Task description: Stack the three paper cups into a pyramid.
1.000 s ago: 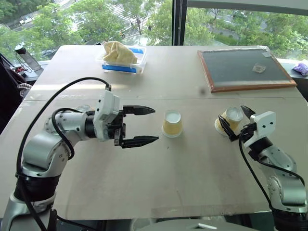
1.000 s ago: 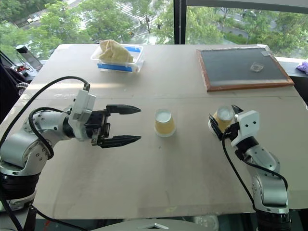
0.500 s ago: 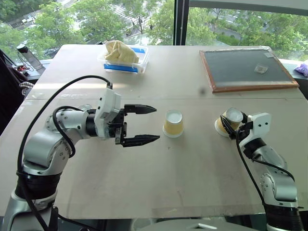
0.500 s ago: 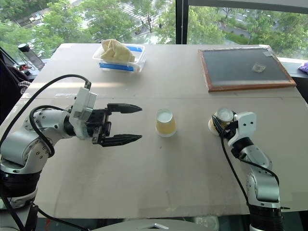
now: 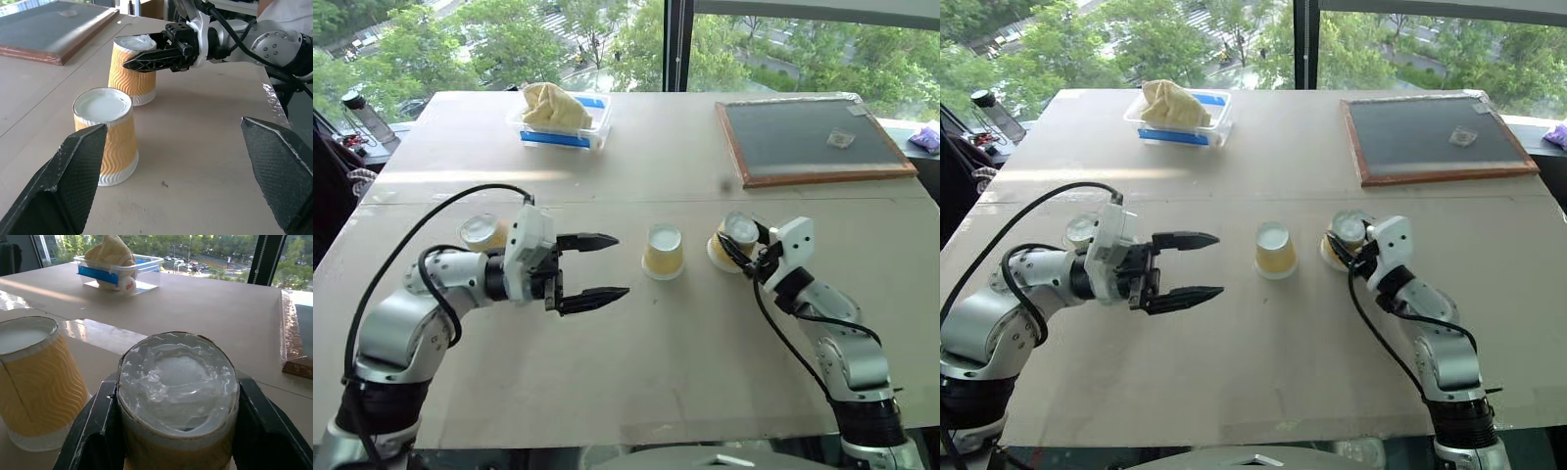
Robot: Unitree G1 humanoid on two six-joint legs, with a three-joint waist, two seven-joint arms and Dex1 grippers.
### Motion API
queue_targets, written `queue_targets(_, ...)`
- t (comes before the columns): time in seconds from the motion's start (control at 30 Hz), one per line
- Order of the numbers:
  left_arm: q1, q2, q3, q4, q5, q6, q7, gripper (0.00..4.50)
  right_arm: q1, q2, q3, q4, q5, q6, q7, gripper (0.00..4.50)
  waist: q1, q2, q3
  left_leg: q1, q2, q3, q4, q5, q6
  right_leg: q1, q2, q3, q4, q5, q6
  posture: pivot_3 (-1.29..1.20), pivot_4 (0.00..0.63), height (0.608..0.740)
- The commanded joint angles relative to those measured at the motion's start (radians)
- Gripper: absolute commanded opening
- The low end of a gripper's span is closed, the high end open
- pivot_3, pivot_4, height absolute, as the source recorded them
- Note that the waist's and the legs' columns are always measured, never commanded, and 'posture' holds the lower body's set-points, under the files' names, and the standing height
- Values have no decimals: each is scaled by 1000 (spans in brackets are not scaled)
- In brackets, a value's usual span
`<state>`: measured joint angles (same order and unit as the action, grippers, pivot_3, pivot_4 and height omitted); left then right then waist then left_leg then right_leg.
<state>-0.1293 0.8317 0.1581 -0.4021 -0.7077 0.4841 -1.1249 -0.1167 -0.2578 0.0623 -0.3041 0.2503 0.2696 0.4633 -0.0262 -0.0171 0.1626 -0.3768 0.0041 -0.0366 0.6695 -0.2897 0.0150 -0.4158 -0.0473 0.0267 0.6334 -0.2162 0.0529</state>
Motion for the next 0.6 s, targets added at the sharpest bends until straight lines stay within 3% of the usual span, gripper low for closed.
queue_targets(0.03,21,7,52,-59,-4,-21,20,4500,-25,3,30,4,-18,-16,7,1906,3,0,0,0,0,0,0,0,0,0,0,0,0,0,0,0,150,740)
queue_targets(0.53,44,7,68,-76,-8,-28,38,4500,-20,-11,62,5,-13,8,33,1906,11,0,0,0,-1,1,0,0,0,0,0,0,0,0,0,0,150,740)
queue_targets(0.57,42,7,67,-74,-8,-29,37,4500,-21,-11,62,4,-10,12,34,2924,11,0,0,0,-1,1,0,0,0,0,0,0,0,0,0,0,150,740)
queue_targets(0.6,40,7,65,-71,-7,-30,36,4500,-21,-11,62,3,-9,14,35,3174,11,0,0,0,-1,1,0,0,0,0,0,0,0,0,0,0,150,740)
